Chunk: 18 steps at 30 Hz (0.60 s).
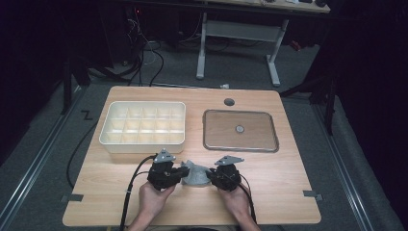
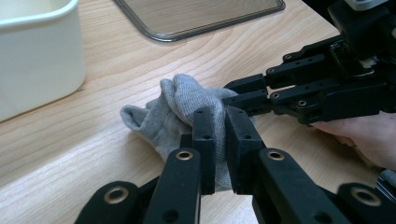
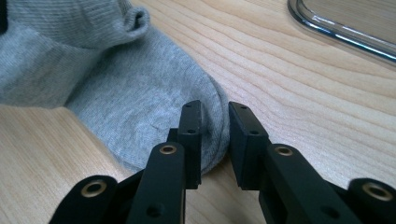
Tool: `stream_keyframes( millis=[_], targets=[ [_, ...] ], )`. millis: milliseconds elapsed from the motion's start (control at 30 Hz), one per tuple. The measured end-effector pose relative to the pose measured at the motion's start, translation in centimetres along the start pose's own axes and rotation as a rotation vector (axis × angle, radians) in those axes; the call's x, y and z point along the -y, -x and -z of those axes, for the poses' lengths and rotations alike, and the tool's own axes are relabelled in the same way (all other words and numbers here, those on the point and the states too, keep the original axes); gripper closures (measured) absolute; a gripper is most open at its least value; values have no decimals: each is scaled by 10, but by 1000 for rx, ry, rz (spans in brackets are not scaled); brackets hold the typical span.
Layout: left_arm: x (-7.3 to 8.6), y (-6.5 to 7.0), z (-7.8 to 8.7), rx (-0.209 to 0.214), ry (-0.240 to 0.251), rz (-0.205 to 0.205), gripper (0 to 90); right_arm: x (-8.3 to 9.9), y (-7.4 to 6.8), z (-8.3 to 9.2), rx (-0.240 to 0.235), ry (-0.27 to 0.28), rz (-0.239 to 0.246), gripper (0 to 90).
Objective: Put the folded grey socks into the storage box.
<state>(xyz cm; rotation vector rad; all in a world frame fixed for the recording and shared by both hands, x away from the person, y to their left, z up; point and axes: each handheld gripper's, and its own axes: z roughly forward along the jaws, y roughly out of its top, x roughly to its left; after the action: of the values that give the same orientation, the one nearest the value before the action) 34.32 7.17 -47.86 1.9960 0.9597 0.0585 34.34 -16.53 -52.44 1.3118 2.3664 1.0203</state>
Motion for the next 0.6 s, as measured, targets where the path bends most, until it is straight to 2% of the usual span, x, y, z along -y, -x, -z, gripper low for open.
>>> stream_keyframes(
  millis=[600],
  targets=[
    [-14,12,-20,30,-33,-54,832,-2,0,-5,-15,12,12,789]
  ],
)
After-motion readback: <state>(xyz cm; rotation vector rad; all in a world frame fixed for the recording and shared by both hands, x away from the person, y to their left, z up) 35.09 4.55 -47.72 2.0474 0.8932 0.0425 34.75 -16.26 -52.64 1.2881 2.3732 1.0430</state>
